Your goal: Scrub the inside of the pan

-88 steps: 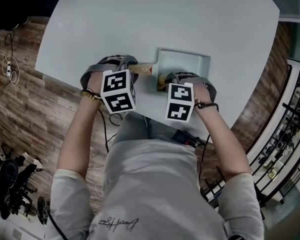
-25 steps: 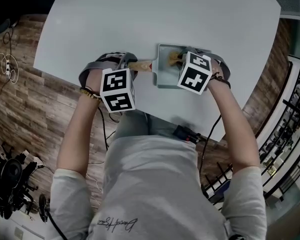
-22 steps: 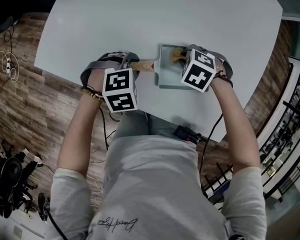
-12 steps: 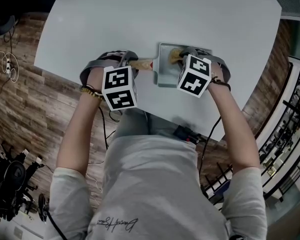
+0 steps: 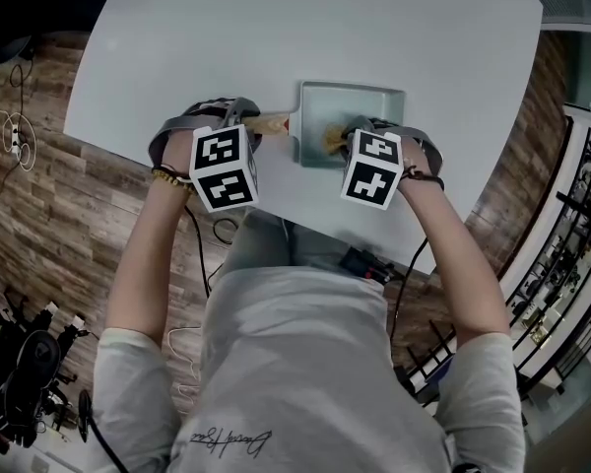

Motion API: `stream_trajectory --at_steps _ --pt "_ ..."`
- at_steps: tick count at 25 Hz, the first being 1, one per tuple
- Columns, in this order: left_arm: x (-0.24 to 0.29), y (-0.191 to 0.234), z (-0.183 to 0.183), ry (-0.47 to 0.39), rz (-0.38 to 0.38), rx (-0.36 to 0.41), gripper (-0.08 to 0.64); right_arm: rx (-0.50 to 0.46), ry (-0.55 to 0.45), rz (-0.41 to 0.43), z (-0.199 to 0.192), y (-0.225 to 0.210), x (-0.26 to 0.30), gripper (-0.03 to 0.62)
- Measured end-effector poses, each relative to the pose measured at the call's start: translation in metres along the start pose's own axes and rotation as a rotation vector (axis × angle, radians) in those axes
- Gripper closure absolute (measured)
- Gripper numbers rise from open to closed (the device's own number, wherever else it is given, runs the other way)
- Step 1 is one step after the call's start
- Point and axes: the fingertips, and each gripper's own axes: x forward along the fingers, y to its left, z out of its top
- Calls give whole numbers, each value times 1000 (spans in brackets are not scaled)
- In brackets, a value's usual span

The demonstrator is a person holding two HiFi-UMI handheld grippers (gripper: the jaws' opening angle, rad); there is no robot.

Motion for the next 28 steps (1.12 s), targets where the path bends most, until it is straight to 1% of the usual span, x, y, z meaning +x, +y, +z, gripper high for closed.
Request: stream_trajectory --at_steps 7,11,16,19,24,28 --pt "2 0 -2 9 -5 1 403 -19 7 90 -2 20 3 522" --pt "1 0 -2 10 -2 19 403 -20 2 94 -3 19 2 522" --pt "-1 -3 -1 15 -8 35 405 35 -20 76 -5 -5 -1 522" --pt "-3 -5 -1 19 -11 45 405 39 -15 46 -4 -27 -4 522" --pt "-5 -5 2 15 -16 48 407 48 -16 -31 -6 -59 -10 520" --pt "-4 -5 2 9 -16 40 407 9 -28 -110 -6 -70 -12 518"
